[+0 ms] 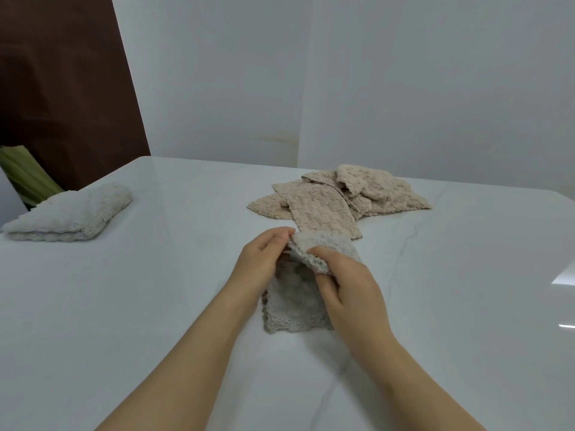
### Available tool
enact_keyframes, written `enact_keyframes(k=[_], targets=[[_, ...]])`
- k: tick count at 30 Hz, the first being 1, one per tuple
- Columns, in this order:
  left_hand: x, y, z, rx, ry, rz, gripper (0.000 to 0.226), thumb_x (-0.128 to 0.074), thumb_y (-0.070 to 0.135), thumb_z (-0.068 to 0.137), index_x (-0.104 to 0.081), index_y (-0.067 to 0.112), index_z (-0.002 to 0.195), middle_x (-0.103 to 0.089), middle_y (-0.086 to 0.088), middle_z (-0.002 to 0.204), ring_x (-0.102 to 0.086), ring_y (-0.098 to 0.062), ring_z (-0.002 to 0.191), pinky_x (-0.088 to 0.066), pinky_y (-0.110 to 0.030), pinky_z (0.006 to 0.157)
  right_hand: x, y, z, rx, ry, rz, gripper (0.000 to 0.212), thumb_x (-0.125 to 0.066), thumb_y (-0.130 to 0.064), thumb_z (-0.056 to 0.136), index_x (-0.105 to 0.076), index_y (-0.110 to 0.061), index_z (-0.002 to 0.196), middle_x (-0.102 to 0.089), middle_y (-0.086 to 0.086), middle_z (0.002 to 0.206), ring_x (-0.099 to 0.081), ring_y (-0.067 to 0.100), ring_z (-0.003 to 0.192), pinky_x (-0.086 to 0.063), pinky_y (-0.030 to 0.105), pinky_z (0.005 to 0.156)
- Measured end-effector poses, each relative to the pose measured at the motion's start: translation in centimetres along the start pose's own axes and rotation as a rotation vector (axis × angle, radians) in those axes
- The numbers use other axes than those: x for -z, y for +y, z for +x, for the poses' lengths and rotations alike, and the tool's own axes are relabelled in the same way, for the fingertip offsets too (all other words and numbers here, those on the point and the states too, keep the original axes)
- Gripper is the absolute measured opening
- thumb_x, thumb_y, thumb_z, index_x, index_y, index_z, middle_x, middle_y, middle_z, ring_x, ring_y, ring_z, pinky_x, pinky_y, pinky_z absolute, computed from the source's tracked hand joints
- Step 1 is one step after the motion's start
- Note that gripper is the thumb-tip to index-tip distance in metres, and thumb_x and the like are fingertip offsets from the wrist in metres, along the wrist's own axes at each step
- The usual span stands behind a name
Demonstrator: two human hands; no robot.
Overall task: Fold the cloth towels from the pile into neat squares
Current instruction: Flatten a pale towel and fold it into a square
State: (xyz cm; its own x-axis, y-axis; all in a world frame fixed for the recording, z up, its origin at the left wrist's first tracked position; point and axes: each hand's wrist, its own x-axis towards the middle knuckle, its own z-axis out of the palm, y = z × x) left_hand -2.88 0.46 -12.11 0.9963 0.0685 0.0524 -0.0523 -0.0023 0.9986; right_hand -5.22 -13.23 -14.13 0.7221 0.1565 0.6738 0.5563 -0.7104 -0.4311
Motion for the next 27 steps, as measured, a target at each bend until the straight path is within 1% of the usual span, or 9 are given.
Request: enact_keyframes(k=[5, 8, 11, 13, 16, 22, 24, 26, 27], targets=[[0.1, 0.1, 0.1, -0.037, 0.081, -0.035, 0.012, -0.057, 0.019, 0.090, -0.065, 0.026, 0.097, -0.066, 0.010, 0.095, -0.060, -0.003, 0.088, -0.046, -0.014, 0.075, 0.2, -0.4, 0.1, 0.059, -0.143, 0.097, 0.036, -0.042, -0.023, 0.084, -0.062, -0.015, 0.113, -0.070, 0.000, 0.103, -0.049, 0.007, 0.097, -0.035, 0.009, 0.076], [0.6, -0.4, 0.2, 0.018, 0.177, -0.037, 0.013, -0.071, 0.012, 0.079, -0.066, 0.022, 0.084, -0.067, 0.002, 0.084, -0.063, -0.014, 0.083, -0.051, -0.028, 0.079, 0.5, -0.6, 0.0, 0.166, -0.196, 0.110, 0.033, -0.045, -0.031, 0.087, -0.055, -0.019, 0.116, -0.070, -0.001, 0.104, -0.050, 0.007, 0.096, -0.031, 0.008, 0.082], [1.3, -1.0, 0.5, 0.089, 0.153, 0.097, 0.022, -0.075, 0.006, 0.073, -0.063, 0.023, 0.081, -0.068, -0.003, 0.096, -0.066, -0.022, 0.093, -0.052, -0.038, 0.090, 1.2, -0.2, 0.2, 0.107, -0.102, 0.127, 0.033, -0.043, -0.032, 0.088, -0.062, -0.016, 0.110, -0.071, -0.001, 0.097, -0.051, 0.007, 0.095, -0.027, -0.001, 0.084], [1.5, -1.0, 0.6, 0.104, 0.123, 0.109, 0.025, -0.074, 0.003, 0.074, -0.062, 0.023, 0.082, -0.067, -0.007, 0.100, -0.065, -0.025, 0.096, -0.052, -0.042, 0.093, 1.7, 0.4, 0.4, 0.037, -0.031, 0.068, 0.038, -0.042, -0.033, 0.087, -0.068, -0.011, 0.104, -0.072, 0.000, 0.094, -0.051, 0.007, 0.094, -0.031, 0.005, 0.079], [1.6, -1.0, 0.7, 0.091, 0.123, 0.135, 0.029, -0.071, -0.001, 0.076, -0.059, 0.025, 0.082, -0.065, -0.007, 0.099, -0.063, -0.022, 0.094, -0.051, -0.037, 0.090, 2.1, 1.0, 0.4, -0.121, -0.163, -0.004, 0.039, -0.044, -0.038, 0.084, -0.067, -0.017, 0.107, -0.070, -0.004, 0.100, -0.054, 0.009, 0.100, -0.033, 0.017, 0.083], [2.4, -0.8, 0.3, 0.091, 0.103, 0.387, 0.029, -0.068, 0.003, 0.075, -0.057, 0.024, 0.092, -0.064, -0.003, 0.109, -0.059, -0.017, 0.090, -0.047, -0.028, 0.079, 2.2, 1.3, 0.0, -0.168, -0.319, 0.004, 0.031, -0.042, -0.040, 0.079, -0.067, -0.024, 0.089, -0.062, -0.014, 0.077, -0.050, 0.008, 0.086, -0.037, 0.025, 0.079], [2.1, -0.6, -0.2, -0.049, 0.176, 0.670, 0.041, -0.066, 0.013, 0.077, -0.052, 0.024, 0.113, -0.052, 0.003, 0.124, -0.052, -0.018, 0.109, -0.040, -0.027, 0.088, 2.0, 1.5, 0.0, -0.153, -0.207, -0.014, 0.037, -0.041, -0.043, 0.079, -0.068, -0.023, 0.091, -0.067, -0.011, 0.084, -0.054, 0.011, 0.090, -0.041, 0.028, 0.080], [1.4, -0.2, -0.8, -0.264, 0.229, 0.821, 0.047, -0.059, 0.023, 0.084, -0.045, 0.022, 0.128, -0.037, 0.003, 0.141, -0.036, -0.020, 0.130, -0.030, -0.032, 0.103, 1.8, 1.7, 0.0, -0.083, -0.108, -0.129, 0.046, -0.035, -0.044, 0.081, -0.068, -0.022, 0.105, -0.067, -0.008, 0.111, -0.053, 0.017, 0.108, -0.042, 0.036, 0.091], [0.9, -0.2, -1.0, -0.343, 0.188, 0.883, 0.047, -0.052, 0.028, 0.088, -0.042, 0.022, 0.133, -0.029, 0.003, 0.148, -0.026, -0.019, 0.137, -0.024, -0.033, 0.108, 1.7, 1.7, 0.1, -0.082, -0.158, -0.185, 0.054, -0.029, -0.048, 0.081, -0.063, -0.025, 0.116, -0.059, -0.009, 0.128, -0.044, 0.017, 0.122, -0.035, 0.039, 0.100]])
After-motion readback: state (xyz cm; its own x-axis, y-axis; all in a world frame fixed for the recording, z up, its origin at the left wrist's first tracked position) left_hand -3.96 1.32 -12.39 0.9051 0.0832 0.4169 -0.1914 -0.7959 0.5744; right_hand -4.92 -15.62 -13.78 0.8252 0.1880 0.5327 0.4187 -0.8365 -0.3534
